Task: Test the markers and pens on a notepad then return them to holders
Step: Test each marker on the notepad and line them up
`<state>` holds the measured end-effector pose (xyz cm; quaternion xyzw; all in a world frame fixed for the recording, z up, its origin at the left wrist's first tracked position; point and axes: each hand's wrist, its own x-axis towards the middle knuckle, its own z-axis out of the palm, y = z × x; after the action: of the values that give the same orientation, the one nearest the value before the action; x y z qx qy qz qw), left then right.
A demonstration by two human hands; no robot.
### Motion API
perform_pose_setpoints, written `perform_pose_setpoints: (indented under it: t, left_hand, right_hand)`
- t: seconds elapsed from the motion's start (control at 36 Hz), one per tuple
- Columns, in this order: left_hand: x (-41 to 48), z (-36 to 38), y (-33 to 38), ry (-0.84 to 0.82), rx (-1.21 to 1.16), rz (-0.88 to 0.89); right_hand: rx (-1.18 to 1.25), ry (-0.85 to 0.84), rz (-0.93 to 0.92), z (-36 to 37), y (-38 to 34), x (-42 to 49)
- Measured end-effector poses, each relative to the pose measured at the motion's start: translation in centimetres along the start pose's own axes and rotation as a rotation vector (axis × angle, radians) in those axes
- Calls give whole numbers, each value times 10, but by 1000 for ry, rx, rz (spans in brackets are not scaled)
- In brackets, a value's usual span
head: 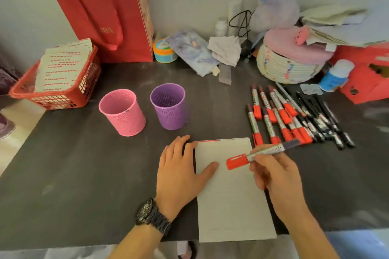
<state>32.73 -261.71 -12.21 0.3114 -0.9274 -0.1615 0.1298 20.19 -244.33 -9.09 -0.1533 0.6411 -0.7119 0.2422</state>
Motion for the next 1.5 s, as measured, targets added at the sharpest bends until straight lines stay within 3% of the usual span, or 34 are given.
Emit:
perform_pose_setpoints:
  t: [0.08, 0.19, 0.28, 0.39, 0.5, 0.64, 0.75, 0.89, 1.03, 1.28, 1.36, 1.42, 1.5]
  left_hand:
    - [-7, -7, 2, -44, -134, 26]
    - [-30, -22, 10, 36, -500, 25]
    - [-53, -36, 27, -115, -660, 115]
    - [-64, -46, 45, -334, -634, 187]
    - [-66, -47, 47, -313, -536, 190]
    - [-74, -38, 42, -294, -603, 141]
    - [-73, -37, 41, -382, -662, 76]
    - [-64, -43, 41, -581, -828, 19]
    - [-60, -43, 35, -897, -1087, -63]
    - [-58, -49, 33, -1068, -1229, -192]
    - [-57, -53, 30, -1150, -1352, -154]
    - [-52, -59, 31, -1121, -1346, -123]
    - [-38, -62, 37, -923, -1179, -159]
  right_hand:
    - [6, 1, 5, 7, 10, -30]
    - [10, -23, 37, 12, 17, -58]
    - [-14, -69, 24, 19, 11, -73]
    - [-12, -86, 23, 30, -1, -80]
    - [-68, -49, 10, 33, -9, -84]
    - [-214, -65, -21, 36, -9, -92]
    - [-213, -52, -19, 39, -5, -94]
    - [-193, -47, -59, 40, -3, -92]
    - [-185, -91, -115, 38, -6, -94]
    - [-180, -139, -81, 39, -9, -87]
    - [-193, -159, -99, 39, -7, -82]
    - [-220, -173, -132, 41, -10, -77]
    - [-256, -100, -154, 43, -17, -61]
